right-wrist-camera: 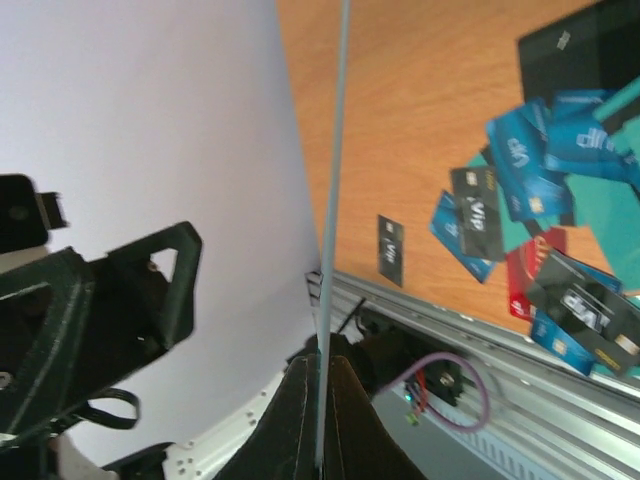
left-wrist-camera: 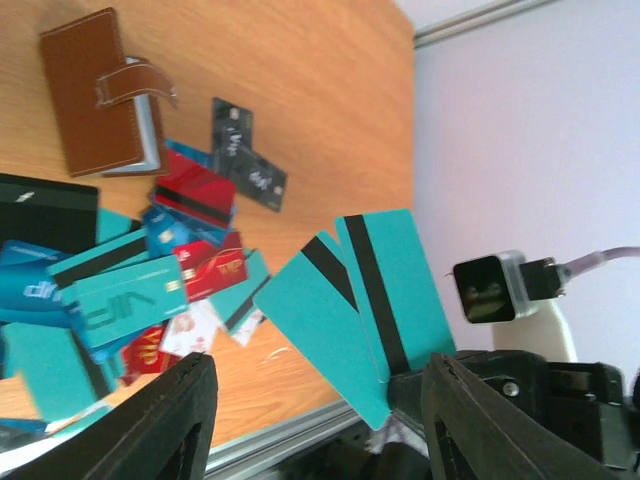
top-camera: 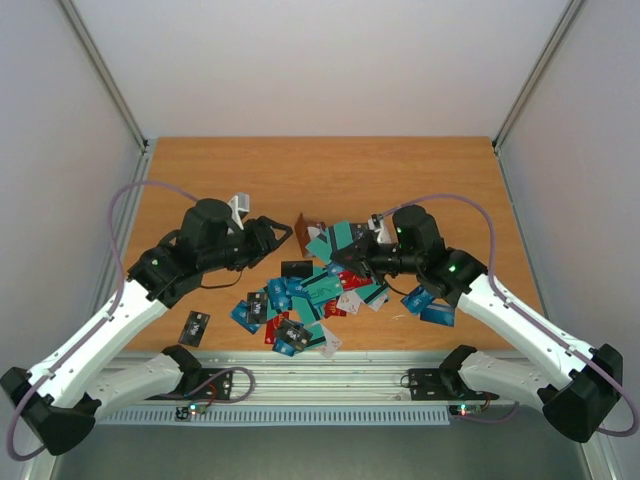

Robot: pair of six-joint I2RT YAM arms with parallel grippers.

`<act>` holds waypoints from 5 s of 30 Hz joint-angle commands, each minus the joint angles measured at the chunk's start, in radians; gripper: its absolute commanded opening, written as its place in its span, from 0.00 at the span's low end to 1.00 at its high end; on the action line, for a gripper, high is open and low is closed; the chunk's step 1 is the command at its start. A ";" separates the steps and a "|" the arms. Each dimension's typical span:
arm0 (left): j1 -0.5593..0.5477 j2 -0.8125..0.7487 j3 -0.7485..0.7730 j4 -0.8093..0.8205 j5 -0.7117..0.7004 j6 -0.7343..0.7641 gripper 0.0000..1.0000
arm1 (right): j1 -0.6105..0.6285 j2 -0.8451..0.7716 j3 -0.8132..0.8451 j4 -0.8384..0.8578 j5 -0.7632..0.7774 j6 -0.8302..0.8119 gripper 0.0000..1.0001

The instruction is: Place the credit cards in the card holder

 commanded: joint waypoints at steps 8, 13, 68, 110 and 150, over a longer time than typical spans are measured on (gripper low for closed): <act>0.004 -0.026 -0.145 0.488 0.076 -0.313 0.54 | -0.004 -0.041 0.020 0.253 0.099 0.147 0.01; 0.000 0.031 -0.148 0.619 0.126 -0.326 0.53 | -0.004 -0.039 0.029 0.294 0.134 0.179 0.01; -0.036 0.073 -0.175 0.519 0.041 -0.210 0.00 | -0.033 -0.231 -0.149 -0.014 0.212 0.207 0.81; 0.256 0.722 0.210 -0.096 0.072 0.625 0.00 | -0.227 0.972 0.610 -0.355 0.015 -0.624 0.30; 0.419 0.670 0.141 -0.157 0.004 0.693 0.00 | -0.045 1.098 0.904 -0.362 0.013 -0.651 0.35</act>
